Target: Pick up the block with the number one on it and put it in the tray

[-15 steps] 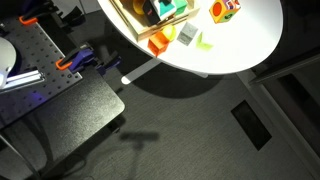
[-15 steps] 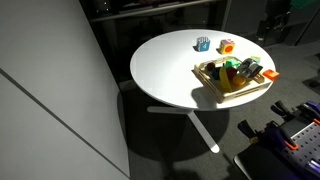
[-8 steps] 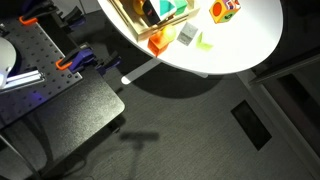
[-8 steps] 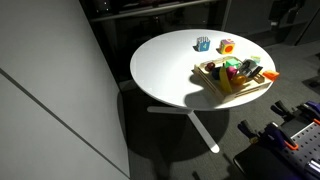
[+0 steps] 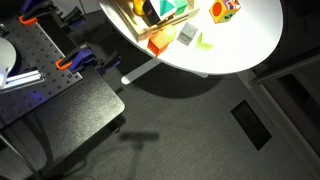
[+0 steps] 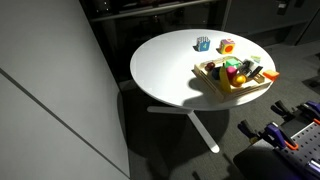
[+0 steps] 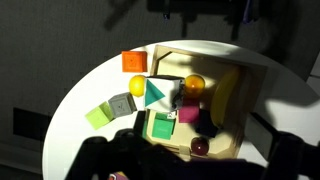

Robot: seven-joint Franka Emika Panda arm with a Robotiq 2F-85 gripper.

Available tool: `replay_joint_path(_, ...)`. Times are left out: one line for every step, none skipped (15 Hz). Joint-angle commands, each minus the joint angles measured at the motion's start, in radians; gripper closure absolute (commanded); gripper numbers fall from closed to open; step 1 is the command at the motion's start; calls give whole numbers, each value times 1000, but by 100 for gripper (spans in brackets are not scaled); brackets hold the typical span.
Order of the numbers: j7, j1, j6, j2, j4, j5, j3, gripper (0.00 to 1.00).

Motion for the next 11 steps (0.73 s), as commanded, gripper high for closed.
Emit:
replay_joint_path(-3,5,3,-41,-17,27,-7,0)
replay_joint_path(-1,4,4,-46,-20,31,-7,0)
replay_joint_path(2,3,5,-49,-23,32,-7,0)
replay_joint_path(1,2,-2,-22,-3,13,-2,0)
replay_joint_path(1,2,-2,-23,-4,14,-2,0)
replay_joint_path(1,2,-2,-24,-5,14,-2,0)
replay_joint_path(1,2,-2,-24,-5,14,-2,0)
replay_joint_path(1,2,-2,-24,-5,14,-2,0)
replay_joint_path(1,2,-2,-24,-6,14,-2,0)
replay_joint_path(1,2,-2,-24,-6,15,-2,0)
replay_joint_path(1,2,-2,-24,-6,15,-2,0)
